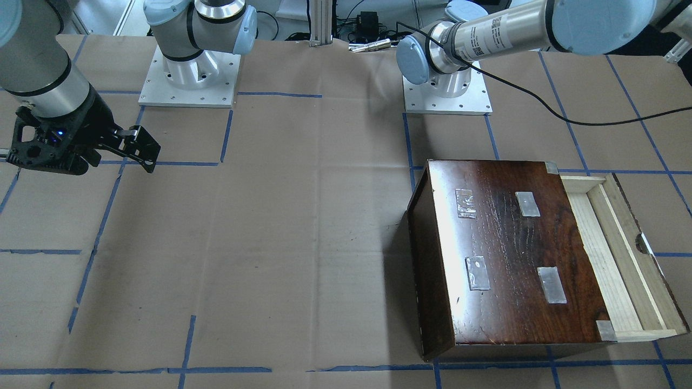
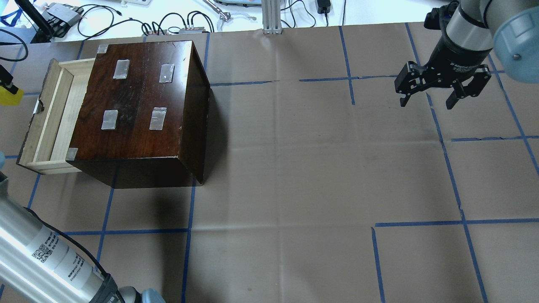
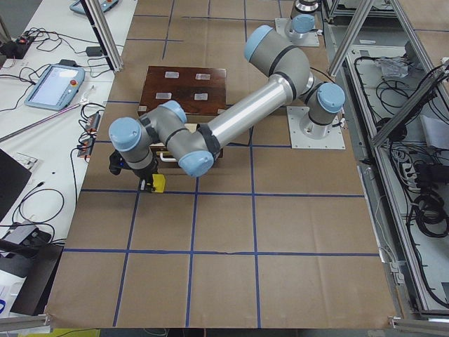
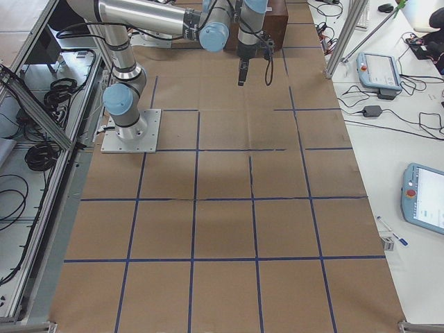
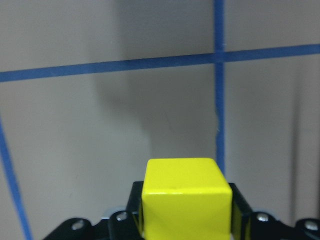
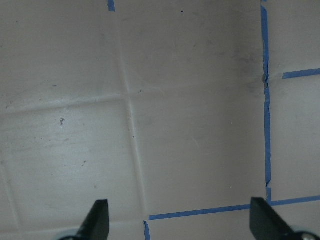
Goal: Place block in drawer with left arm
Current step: 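Lift the yellow cube and carry it over the open drawer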
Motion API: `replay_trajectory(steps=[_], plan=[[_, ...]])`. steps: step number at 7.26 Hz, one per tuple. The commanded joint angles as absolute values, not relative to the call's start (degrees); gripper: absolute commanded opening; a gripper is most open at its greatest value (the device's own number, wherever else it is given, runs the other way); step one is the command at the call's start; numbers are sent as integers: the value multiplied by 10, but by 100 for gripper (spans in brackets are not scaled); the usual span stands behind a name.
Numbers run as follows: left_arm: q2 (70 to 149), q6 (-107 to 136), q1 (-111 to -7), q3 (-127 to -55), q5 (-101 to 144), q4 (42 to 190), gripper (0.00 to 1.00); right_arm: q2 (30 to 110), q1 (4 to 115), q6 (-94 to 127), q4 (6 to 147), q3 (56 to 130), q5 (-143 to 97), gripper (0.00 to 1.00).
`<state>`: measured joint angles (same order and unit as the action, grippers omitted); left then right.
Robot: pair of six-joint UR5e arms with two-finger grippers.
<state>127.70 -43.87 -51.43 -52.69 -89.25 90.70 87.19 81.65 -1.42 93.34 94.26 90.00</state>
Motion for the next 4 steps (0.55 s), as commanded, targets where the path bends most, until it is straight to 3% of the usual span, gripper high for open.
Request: replay_trajectory(steps=[1,4], plan=[[1181,-435,-550,-593,-891,956,0,872,817,-14,933,943,900,100],[1107,-336,-595,-774,-889,904,0,872,817,-14,933,942,900,100]])
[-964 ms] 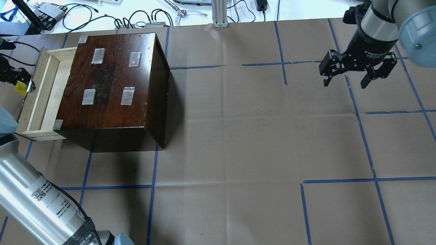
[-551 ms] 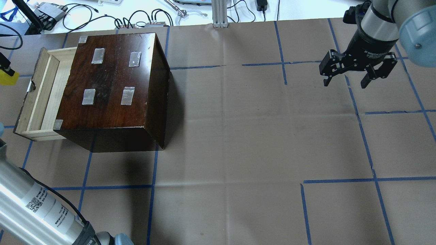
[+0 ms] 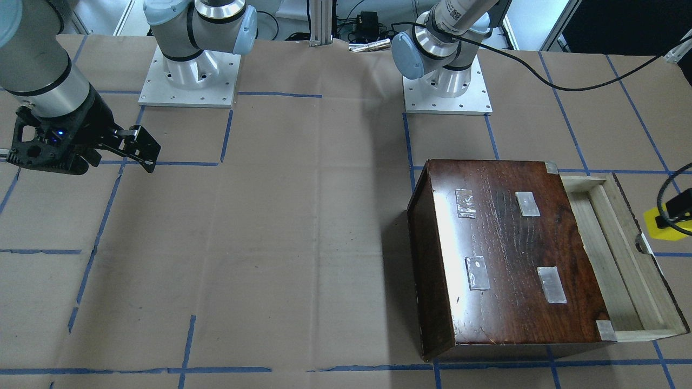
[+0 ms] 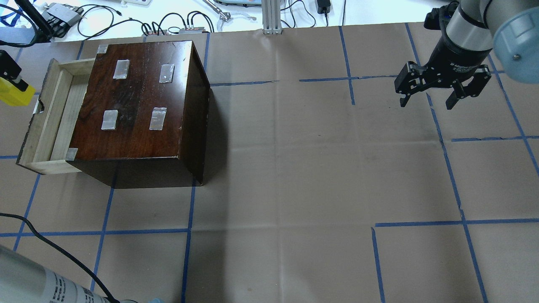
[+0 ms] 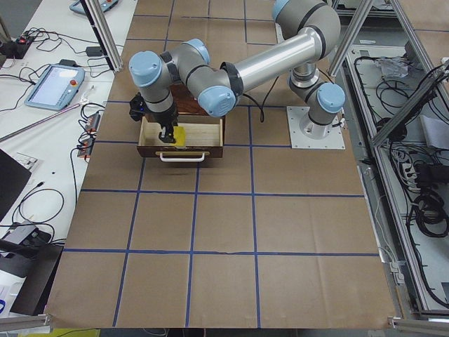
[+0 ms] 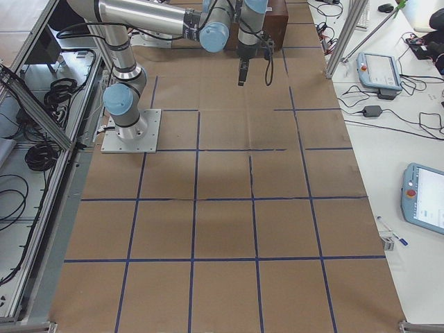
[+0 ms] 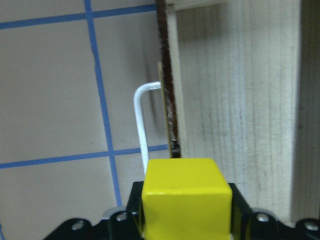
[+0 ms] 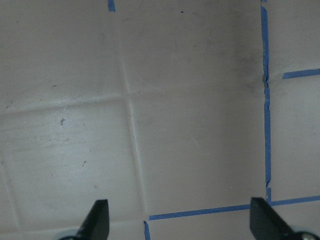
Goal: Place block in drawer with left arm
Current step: 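Lift the yellow cube and carry it over the open drawer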
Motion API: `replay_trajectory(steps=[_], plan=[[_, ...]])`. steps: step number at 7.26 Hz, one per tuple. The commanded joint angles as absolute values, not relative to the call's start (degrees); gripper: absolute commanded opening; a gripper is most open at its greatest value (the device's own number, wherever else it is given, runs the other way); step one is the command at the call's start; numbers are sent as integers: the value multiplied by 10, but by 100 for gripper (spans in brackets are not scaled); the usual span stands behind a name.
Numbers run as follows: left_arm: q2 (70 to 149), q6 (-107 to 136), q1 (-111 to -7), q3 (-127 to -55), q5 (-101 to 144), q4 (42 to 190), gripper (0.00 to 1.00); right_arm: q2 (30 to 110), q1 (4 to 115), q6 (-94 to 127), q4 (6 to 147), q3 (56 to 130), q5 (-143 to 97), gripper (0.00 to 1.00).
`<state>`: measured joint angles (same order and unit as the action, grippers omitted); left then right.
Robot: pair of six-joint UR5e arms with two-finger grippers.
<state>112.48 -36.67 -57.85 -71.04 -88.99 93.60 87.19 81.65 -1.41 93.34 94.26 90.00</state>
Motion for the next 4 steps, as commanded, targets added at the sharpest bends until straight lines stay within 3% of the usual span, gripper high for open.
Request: replay_trajectory(steps=[1,4], plan=[[1111,-313,-600,-805,-889,869,0,872,817,-14,933,943,900,100],[1129,-281,-610,-822,-887,852,1,872,817,-15,933,943,900,100]])
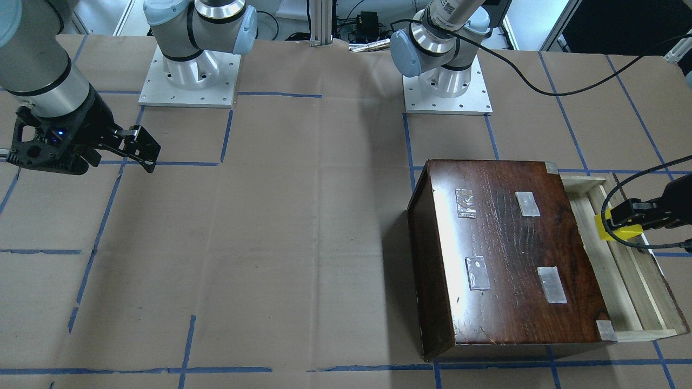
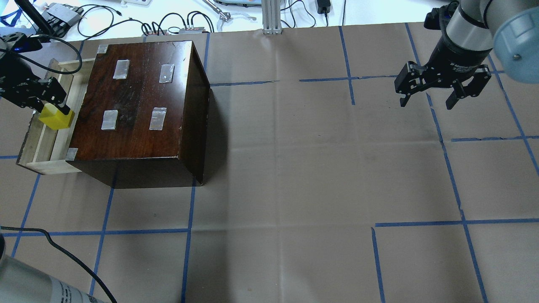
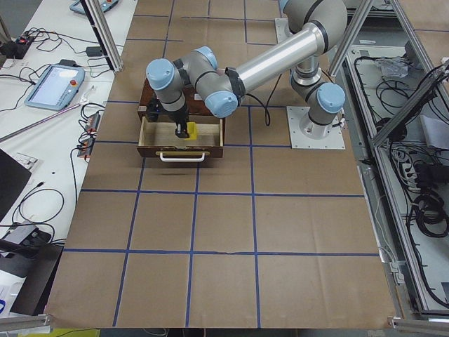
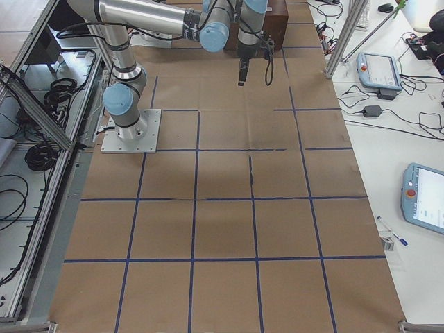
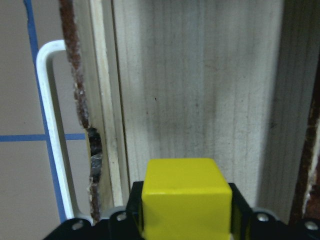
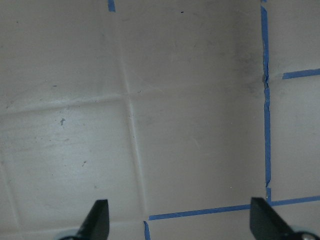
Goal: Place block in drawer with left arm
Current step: 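Lower the cube into the drawer and open the left gripper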
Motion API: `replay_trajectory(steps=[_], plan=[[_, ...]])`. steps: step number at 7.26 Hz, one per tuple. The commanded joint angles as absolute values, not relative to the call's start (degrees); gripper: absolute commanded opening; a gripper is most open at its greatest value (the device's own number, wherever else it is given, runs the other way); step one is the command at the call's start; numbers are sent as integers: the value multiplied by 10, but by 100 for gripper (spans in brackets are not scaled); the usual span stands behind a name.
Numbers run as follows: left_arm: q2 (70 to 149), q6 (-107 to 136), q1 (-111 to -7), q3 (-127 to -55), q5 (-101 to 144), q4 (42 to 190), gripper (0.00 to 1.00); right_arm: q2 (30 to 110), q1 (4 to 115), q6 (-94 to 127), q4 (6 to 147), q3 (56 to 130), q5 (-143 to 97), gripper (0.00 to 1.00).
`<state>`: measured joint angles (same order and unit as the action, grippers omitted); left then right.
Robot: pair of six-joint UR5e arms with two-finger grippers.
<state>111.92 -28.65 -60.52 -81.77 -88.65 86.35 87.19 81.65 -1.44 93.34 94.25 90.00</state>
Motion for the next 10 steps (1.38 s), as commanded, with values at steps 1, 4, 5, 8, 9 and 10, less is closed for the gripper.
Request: replay_trajectory(steps=[1,4,5,8,9,10], plan=[[1138,-281,-613,-818,-887,850,1,871,817,-15,933,943,900,100],[1158,-285,-620,-807,-889,825,7,872,817,-14,933,943,900,100],[1161,-285,-620,-806,-889,824,8,872,817,-14,933,943,900,100],[1163,-286,-620,-806,-889,824,42,872,817,-15,933,943,900,100],[1163,-285,-620,-806,-889,824,53,872,817,-14,933,943,900,100],[1163,-285,-620,-806,-889,824,63,872,817,-15,933,943,900,100]])
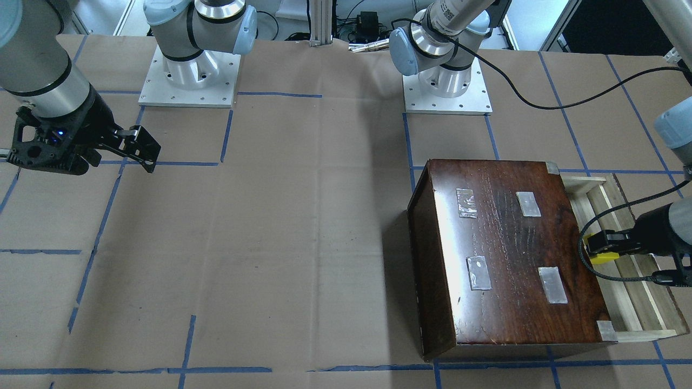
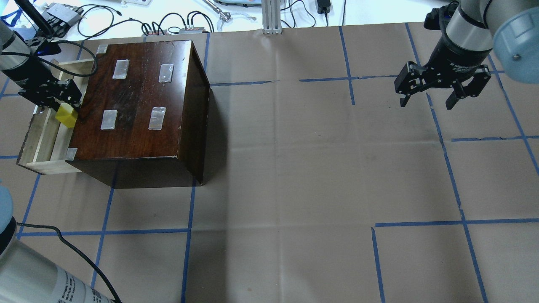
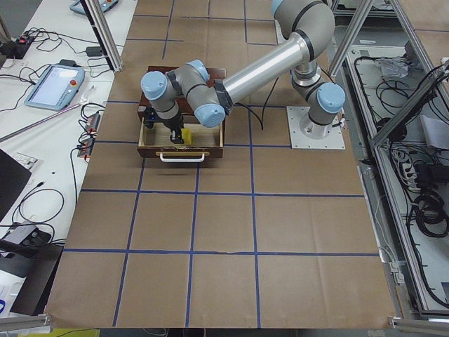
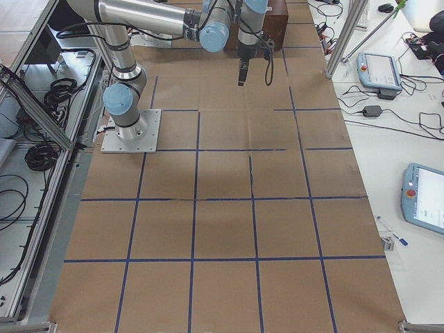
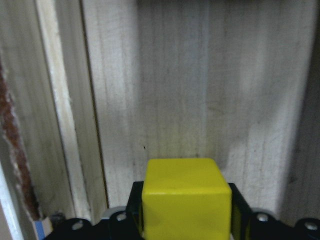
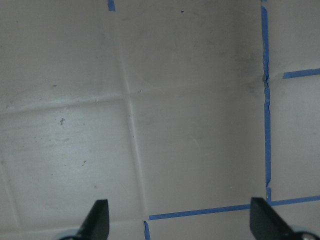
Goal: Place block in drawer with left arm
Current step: 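Lower the cube into the drawer and open the left gripper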
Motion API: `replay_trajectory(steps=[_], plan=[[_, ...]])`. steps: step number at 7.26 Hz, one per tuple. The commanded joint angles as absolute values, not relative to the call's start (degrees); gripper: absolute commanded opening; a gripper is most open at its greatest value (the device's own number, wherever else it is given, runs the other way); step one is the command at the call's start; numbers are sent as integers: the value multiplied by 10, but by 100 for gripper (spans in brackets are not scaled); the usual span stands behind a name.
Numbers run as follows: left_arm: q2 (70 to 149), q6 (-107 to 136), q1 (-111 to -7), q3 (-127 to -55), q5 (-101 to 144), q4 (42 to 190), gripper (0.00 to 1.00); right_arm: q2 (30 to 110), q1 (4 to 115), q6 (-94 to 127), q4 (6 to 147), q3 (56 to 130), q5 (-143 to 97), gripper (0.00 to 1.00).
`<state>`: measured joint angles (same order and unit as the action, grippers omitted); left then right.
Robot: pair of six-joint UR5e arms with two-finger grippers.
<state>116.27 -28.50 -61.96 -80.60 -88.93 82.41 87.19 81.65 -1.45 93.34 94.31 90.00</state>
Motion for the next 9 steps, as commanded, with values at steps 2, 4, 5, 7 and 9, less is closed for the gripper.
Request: replay_trajectory(steps=[2,4,5,7,9], plan=[[1161,-285,-620,-804,-889,824,73,872,817,-15,933,943,900,100],[1155,-288,-620,-790,-890,824,73,872,817,-15,933,943,900,100],[1146,-289,-621,-787,-892,824,75,872,817,-15,933,943,900,100],[1107,-287,-621,-787,-891,827,87,872,817,-14,933,943,900,100],[1053,-267,-656,-803,-894,835,98,872,817,-14,933,943,900,100]])
